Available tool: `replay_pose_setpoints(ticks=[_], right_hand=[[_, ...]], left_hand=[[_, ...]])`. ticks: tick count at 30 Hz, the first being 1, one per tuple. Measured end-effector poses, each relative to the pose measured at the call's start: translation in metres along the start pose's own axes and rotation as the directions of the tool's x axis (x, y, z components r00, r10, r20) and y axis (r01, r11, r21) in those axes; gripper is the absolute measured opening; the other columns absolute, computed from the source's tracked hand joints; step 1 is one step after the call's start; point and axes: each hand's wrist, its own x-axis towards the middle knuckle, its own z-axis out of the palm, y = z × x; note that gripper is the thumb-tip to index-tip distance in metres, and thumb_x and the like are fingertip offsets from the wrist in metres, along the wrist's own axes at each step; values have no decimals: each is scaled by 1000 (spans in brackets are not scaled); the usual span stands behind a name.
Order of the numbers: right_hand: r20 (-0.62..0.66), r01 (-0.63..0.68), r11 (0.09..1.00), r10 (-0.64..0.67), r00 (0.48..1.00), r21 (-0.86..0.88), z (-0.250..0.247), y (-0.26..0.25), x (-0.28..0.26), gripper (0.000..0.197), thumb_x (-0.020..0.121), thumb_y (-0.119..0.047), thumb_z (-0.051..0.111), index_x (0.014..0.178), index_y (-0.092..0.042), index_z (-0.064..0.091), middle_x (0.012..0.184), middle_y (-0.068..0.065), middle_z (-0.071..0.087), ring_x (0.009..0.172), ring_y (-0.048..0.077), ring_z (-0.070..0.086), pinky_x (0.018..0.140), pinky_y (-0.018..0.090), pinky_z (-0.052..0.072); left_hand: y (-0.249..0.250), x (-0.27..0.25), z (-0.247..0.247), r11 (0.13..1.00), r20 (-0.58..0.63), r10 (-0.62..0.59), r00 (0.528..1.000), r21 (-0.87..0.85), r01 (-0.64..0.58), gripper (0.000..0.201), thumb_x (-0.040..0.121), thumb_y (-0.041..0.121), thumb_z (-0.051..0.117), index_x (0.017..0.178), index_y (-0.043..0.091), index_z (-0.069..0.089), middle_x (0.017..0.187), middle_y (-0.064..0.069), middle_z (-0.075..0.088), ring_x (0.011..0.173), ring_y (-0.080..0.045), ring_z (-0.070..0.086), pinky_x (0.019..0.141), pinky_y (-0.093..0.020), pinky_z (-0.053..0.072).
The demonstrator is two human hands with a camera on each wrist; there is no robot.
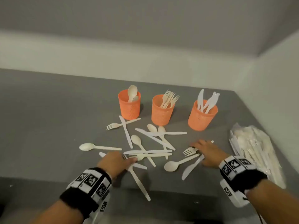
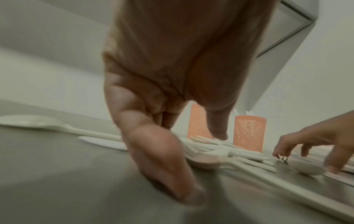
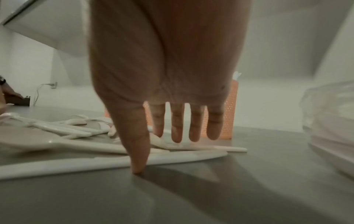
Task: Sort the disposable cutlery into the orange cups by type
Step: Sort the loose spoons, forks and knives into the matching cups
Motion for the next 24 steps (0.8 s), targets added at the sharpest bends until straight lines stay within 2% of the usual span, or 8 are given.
replay_pose_setpoints(ticks=[3, 6, 11, 13, 15, 19, 22, 24], right_hand=[[22, -9, 999, 8, 1000, 40, -1, -2, 7, 52, 81, -19, 62, 130, -20, 45, 129, 4, 45, 122, 23, 43, 101, 35, 36], [-18, 17, 1000, -17, 1000, 10, 4, -6, 13, 33, 84, -22, 58, 117, -18, 53, 122, 4, 49, 118, 22, 44, 97, 34, 35], [-58, 104, 993, -107, 993, -55, 10, -10, 18, 6, 90, -22, 51, 94, -23, 46, 117, 7, 51, 111, 23, 45, 89, 31, 35], [-56, 136, 987, -142, 988, -89, 12, -11, 18, 8, 93, -16, 45, 98, -22, 44, 120, 7, 49, 113, 23, 44, 84, 29, 31], [-51, 152, 981, -159, 986, -117, 15, -10, 20, 24, 93, -11, 42, 115, -18, 47, 124, 5, 46, 117, 22, 42, 88, 29, 32], [-45, 174, 970, -184, 982, -171, 18, -7, 23, 29, 91, -5, 42, 119, -11, 47, 125, 9, 45, 115, 25, 43, 92, 32, 35], [-46, 186, 960, -200, 979, -211, 18, -7, 23, 31, 90, -2, 40, 119, -9, 45, 125, 10, 44, 115, 26, 43, 92, 34, 36], [-63, 217, 950, -237, 970, -226, 18, -9, 23, 35, 89, 0, 38, 121, -10, 44, 126, 9, 43, 116, 25, 42, 93, 33, 35]], left_hand=[[8, -6, 6, 998, 20, -13, 1000, 57, 11, 48, 83, 58, 53, 73, 11, 58, 73, -8, 61, 71, -26, 60, 66, -30, 49], [15, -15, 16, 996, 71, 19, 997, 89, -25, 46, 88, 41, 55, 92, -4, 64, 79, -17, 61, 74, -29, 61, 75, -34, 53], [13, 0, 21, 975, -2, -79, 997, -206, 77, 18, 87, 15, 50, 75, 2, 52, 60, -11, 58, 43, -25, 58, 42, -28, 52], [15, 4, 18, 972, -52, -87, 995, -225, 73, 23, 91, 14, 41, 76, 1, 53, 64, -12, 60, 45, -25, 57, 41, -27, 50], [14, 8, 15, 977, -111, -93, 989, -200, 69, 28, 94, 13, 36, 84, -3, 57, 80, -17, 63, 64, -32, 62, 57, -31, 51], [18, 12, 10, 966, -164, -102, 981, -252, 58, 35, 93, 5, 36, 58, 9, 38, 75, -17, 60, 77, -37, 63, 75, -39, 55], [27, 14, 9, 964, -242, -80, 967, -264, 14, 22, 94, 6, 34, 79, -1, 49, 101, -27, 62, 85, -39, 60, 68, -36, 45], [36, 13, 10, 960, -295, -38, 955, -276, -47, 23, 97, 10, 31, 94, -3, 49, 97, -22, 59, 78, -31, 50, 67, -33, 37]])
